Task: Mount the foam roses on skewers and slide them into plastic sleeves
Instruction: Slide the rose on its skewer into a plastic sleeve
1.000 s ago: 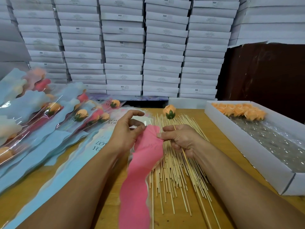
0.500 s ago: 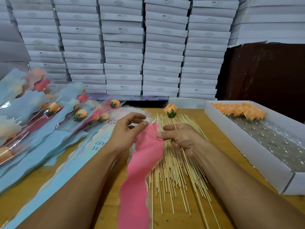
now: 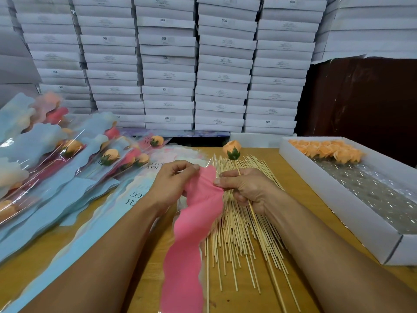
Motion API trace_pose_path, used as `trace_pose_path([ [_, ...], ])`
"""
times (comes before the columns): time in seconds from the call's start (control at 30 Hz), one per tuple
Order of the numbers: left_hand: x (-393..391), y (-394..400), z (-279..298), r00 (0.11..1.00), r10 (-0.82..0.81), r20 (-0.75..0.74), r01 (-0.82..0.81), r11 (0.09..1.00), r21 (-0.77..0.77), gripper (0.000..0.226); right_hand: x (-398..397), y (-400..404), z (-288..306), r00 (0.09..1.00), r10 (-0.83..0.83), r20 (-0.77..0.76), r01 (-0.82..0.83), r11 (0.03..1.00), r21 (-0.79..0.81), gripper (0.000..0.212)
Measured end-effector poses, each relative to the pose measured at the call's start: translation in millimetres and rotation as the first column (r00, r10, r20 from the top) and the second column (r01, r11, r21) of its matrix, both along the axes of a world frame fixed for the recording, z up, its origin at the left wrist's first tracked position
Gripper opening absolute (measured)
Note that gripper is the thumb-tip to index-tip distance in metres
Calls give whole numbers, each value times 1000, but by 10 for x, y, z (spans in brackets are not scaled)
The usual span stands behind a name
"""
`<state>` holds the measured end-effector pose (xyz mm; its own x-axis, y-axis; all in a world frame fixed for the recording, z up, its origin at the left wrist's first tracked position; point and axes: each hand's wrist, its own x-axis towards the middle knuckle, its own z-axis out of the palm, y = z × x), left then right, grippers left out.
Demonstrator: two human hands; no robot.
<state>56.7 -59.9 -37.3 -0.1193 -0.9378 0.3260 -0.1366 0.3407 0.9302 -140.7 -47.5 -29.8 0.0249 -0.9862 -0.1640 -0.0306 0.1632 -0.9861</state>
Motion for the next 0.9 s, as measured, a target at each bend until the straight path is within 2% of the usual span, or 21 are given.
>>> trace_pose_path([
  [0.17,-18,9,0,999,20,-37,-19,999,27,33,8,16,7,1000,-5,-2,5,1000,7,42],
  [0.3,-34,10,28,992,51,-118,-38,993,107,24,18,25,9,1000,9,-9,-9,1000,-3,42],
  [0.47,-60,36,46,983,60,-176,-25,980,196,26,17,-4,22,1000,-8,8,8,1000,22,41],
  [0.57,-47,44,43,991,-25,-131,53,975,218,25,11,-30,30,991,-84,101,79,995,56,29],
  [0.73,-44,82,22,964,-217,-153,250,937,242,24,-1,-157,204,967,-164,196,155,986,60,21],
  [0.83,-34,91,20,931,-310,-194,350,909,226,37,-26,-317,392,975,-162,155,156,986,49,25],
  [0.9,-29,108,41,910,-363,-202,403,886,227,35,-54,-448,508,980,-175,99,173,984,28,26],
])
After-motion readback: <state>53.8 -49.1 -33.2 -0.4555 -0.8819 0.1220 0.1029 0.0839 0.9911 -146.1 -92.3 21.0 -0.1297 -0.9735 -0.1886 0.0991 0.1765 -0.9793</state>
